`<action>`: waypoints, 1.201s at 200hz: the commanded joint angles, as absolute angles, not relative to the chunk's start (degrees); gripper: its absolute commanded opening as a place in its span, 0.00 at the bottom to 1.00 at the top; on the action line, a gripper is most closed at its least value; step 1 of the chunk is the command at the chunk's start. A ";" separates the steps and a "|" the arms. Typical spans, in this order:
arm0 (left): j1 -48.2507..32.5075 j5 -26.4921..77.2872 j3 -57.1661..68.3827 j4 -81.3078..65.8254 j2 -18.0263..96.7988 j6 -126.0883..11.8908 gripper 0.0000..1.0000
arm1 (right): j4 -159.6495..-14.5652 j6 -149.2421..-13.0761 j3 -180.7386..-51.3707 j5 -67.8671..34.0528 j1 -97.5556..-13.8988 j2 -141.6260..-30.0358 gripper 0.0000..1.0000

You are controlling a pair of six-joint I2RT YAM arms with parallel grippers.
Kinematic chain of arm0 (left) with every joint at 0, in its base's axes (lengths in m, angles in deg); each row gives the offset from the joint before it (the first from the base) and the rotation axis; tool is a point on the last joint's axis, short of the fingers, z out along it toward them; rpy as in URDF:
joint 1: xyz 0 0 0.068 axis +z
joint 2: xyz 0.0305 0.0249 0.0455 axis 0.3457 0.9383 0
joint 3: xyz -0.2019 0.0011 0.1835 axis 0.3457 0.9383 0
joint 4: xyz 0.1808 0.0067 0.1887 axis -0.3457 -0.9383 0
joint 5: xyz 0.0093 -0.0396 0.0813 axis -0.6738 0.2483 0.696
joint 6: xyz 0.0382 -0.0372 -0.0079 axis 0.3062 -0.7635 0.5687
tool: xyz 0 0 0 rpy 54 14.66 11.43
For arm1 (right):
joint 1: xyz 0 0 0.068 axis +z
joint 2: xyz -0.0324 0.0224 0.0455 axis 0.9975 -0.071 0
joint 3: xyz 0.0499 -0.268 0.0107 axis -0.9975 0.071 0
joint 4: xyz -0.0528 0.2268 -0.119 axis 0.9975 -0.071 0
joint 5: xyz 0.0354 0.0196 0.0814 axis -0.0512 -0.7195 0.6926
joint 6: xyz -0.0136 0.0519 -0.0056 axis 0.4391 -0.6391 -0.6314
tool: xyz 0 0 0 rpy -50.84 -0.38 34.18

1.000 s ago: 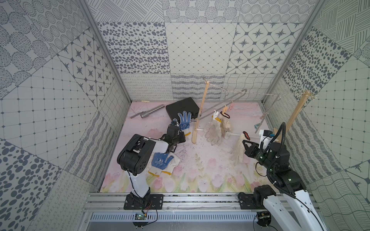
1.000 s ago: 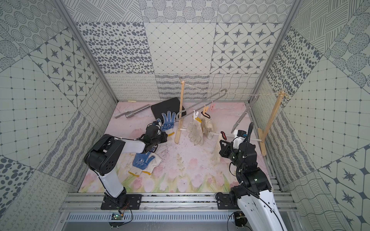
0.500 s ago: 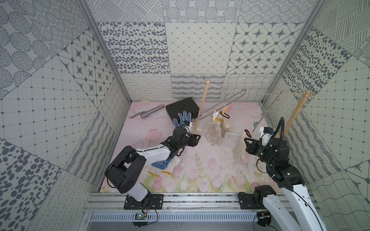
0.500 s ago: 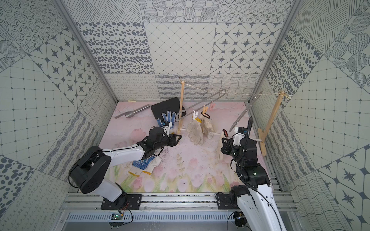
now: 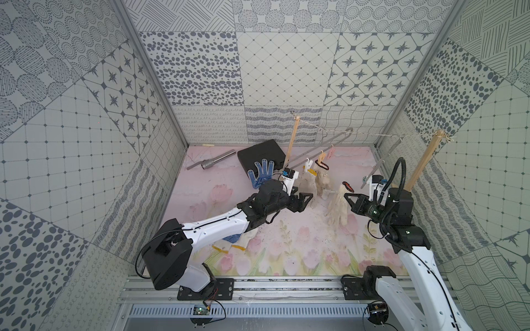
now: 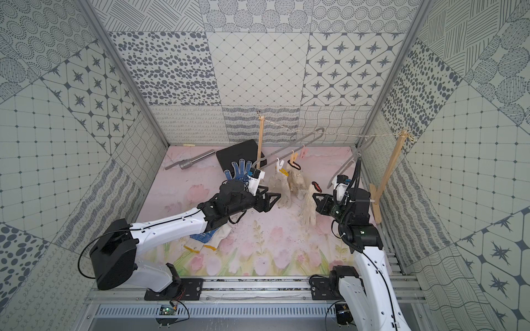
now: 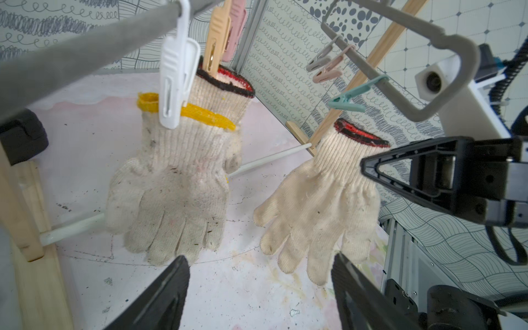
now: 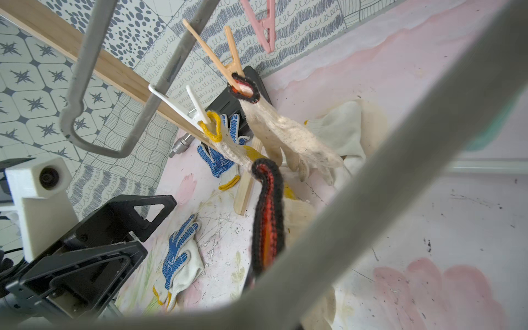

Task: Clip the gloves onto a hanger to dry
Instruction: Adjust the clothesline at the center of the board, then adjust the hanger on the clothesline.

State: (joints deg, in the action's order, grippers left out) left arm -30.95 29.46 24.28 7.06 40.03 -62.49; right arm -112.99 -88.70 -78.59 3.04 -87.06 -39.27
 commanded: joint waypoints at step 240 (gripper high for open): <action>-21.79 -9.08 7.79 2.93 51.26 -58.34 0.97 | -85.05 -95.53 -68.91 31.38 -89.05 -40.78 0.06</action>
State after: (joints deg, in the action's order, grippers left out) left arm -23.56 5.75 10.60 -1.01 49.19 -56.13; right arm -92.38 -92.99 -70.52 30.03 -89.02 -41.24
